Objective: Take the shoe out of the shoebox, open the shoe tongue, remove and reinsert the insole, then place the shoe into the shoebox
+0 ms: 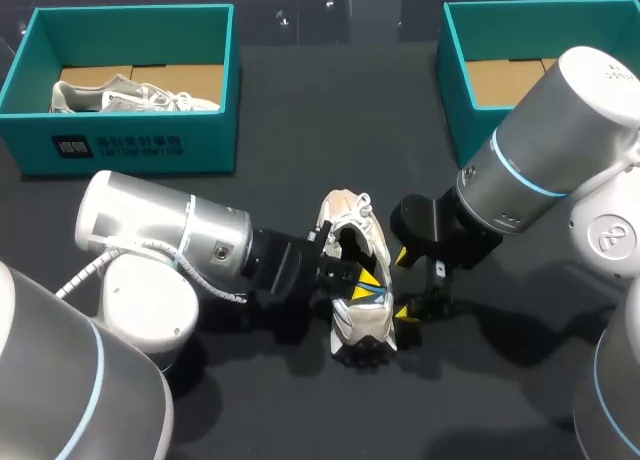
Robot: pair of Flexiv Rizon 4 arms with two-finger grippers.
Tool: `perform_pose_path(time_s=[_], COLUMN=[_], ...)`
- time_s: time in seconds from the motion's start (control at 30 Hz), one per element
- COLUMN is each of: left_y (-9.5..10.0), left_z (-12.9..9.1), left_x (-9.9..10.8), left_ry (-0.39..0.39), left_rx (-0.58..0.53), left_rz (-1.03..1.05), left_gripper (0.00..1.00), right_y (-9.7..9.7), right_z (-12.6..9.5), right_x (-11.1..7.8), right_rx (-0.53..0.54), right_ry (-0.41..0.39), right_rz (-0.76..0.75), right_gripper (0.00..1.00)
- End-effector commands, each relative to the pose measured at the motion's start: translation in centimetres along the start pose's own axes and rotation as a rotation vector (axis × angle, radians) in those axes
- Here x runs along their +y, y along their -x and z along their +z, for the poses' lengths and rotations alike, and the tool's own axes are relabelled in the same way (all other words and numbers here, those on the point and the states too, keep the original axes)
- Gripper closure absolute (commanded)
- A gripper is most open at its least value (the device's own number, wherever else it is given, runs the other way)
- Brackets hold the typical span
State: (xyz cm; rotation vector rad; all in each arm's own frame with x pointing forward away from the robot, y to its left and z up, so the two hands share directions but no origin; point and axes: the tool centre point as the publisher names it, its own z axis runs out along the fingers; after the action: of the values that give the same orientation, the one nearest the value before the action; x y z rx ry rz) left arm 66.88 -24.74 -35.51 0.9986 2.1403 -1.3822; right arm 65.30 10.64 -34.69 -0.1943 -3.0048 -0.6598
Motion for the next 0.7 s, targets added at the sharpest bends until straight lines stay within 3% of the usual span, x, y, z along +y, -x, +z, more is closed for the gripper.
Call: perform_pose_path(time_s=[0.03, 0.1, 0.33, 0.5, 0.7], left_y=[0.2, 0.4, 1.3, 1.5, 1.2], left_z=[0.1, -0.3, -1.4, -2.0, -2.7], left_x=[-0.3, -0.7, -2.3, -3.0, -3.4], left_ry=[-0.017, -0.030, -0.034, -0.037, -0.024], left_rx=[-0.001, -0.005, 0.018, 0.057, 0.114], left_rz=[-0.005, -0.014, -0.038, -0.066, -0.071], left_gripper=[0.89, 0.77, 0.66, 0.64, 0.61], right_y=[-0.1, -0.1, -0.1, -0.1, 0.1], right_z=[0.0, 0.0, 0.0, 0.0, -1.6], right_x=[0.0, 0.0, 0.0, 0.0, -0.9], right_rx=[-0.003, -0.003, -0.003, -0.003, -0.005], right_ry=[0.000, 0.000, 0.000, 0.000, 0.008], right_rz=[0.001, 0.001, 0.001, 0.001, 0.009], right_gripper=[0.00, 0.00, 0.00, 0.00, 0.00])
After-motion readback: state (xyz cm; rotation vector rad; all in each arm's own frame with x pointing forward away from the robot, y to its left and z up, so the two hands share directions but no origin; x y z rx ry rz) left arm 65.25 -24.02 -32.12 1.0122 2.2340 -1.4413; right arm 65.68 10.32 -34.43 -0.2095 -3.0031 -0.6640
